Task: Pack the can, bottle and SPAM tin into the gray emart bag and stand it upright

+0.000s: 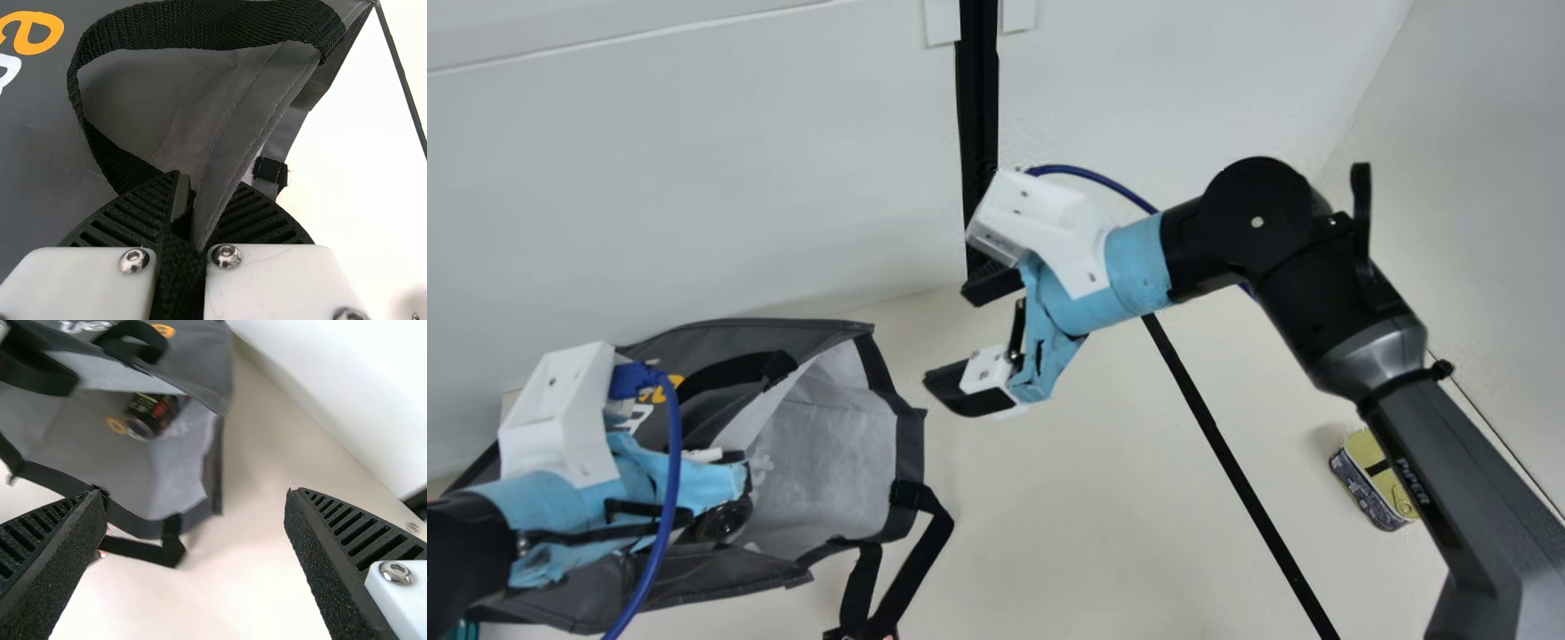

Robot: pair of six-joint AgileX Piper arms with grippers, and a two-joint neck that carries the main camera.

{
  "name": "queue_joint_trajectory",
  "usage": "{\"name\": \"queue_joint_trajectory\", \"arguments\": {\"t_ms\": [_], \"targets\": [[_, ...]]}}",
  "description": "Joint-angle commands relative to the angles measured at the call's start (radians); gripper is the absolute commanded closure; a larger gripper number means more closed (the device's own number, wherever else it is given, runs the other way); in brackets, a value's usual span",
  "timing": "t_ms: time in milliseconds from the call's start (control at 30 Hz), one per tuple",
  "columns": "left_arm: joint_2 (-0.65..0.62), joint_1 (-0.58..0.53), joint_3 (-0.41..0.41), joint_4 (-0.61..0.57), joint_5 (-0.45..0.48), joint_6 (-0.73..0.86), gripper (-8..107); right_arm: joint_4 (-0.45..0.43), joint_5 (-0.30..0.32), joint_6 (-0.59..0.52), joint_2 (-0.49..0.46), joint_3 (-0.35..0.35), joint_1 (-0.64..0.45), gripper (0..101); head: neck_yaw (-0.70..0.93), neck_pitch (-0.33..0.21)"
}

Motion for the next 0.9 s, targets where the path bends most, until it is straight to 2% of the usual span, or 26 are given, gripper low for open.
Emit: {"name": "queue_joint_trajectory", "arguments": {"t_ms": [0, 267, 867], "targets": [[0.0, 0.0, 0.0, 0.0, 0.0, 0.0, 107, -0.01, -0.001, -0.001, -0.006, 0.001, -0.016, 6, -0.001, -0.023], [0.0, 0.0, 0.0, 0.0, 0.0, 0.0, 107, -0.049, -0.001, 0.034, -0.027, -0.019, -0.084, 6, -0.001, -0.023], [0.0, 0.0, 0.0, 0.0, 0.0, 0.0, 107, -0.207, -0.001, 0.209, -0.086, -0.096, -0.203, 6, -0.001, -0.023]]}}
